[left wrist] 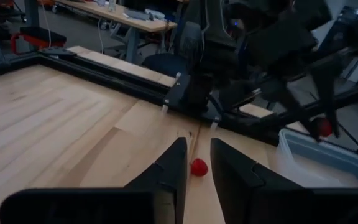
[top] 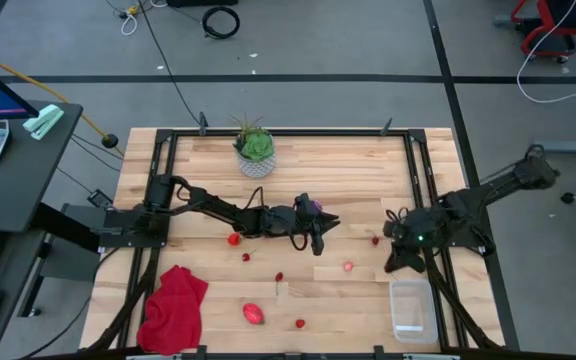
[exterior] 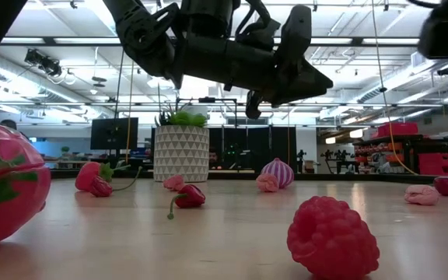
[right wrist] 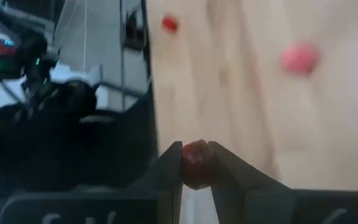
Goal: Pick and placing Produce into tupperware
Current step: Put the red cherry into the transparent container
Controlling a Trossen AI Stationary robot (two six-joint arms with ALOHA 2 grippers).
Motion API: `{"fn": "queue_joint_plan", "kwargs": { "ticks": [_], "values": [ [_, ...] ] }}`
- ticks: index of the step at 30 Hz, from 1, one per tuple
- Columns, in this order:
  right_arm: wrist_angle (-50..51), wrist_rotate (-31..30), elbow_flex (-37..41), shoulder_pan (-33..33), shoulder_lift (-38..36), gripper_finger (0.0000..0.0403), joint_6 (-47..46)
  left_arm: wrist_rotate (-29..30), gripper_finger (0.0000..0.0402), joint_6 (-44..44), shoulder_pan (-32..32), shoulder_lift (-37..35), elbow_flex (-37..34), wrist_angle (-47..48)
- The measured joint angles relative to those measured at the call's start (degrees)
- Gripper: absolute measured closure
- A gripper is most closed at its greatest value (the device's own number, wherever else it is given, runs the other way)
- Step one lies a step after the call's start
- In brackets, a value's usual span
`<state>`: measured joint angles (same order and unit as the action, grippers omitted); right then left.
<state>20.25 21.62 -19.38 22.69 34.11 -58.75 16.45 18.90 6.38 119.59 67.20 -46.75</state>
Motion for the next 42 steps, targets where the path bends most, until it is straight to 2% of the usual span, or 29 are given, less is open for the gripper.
{"fn": "queue_joint_plan", "kwargs": {
  "ticks": [10, 16, 23, 32, 42],
  "values": [
    [0.8, -7.6, 0.0, 23.2, 4.8, 0.0332, -21.3, 0.0, 0.0329, 0.9, 0.3, 0.0, 0.0, 2.1],
    [0.7, -11.2, 0.0, 31.1, 10.4, 0.0330, -29.9, 0.0, 0.0333, 1.5, 0.3, 0.0, 0.0, 2.6],
    [0.7, -10.7, 0.0, 32.6, 14.6, 0.0302, -33.2, 0.0, 0.0327, 1.8, 0.3, 0.0, 0.0, 2.5],
    [-5.7, -9.5, 0.0, 32.6, 14.9, 0.0257, -33.2, 0.0, 0.0333, 2.5, 0.2, 0.0, 0.0, 2.5],
    [-6.0, -9.3, 0.0, 27.8, 14.1, 0.0262, -27.1, 0.0, 0.0329, 2.4, 0.0, 0.0, 0.0, 2.0]
  ]
}}
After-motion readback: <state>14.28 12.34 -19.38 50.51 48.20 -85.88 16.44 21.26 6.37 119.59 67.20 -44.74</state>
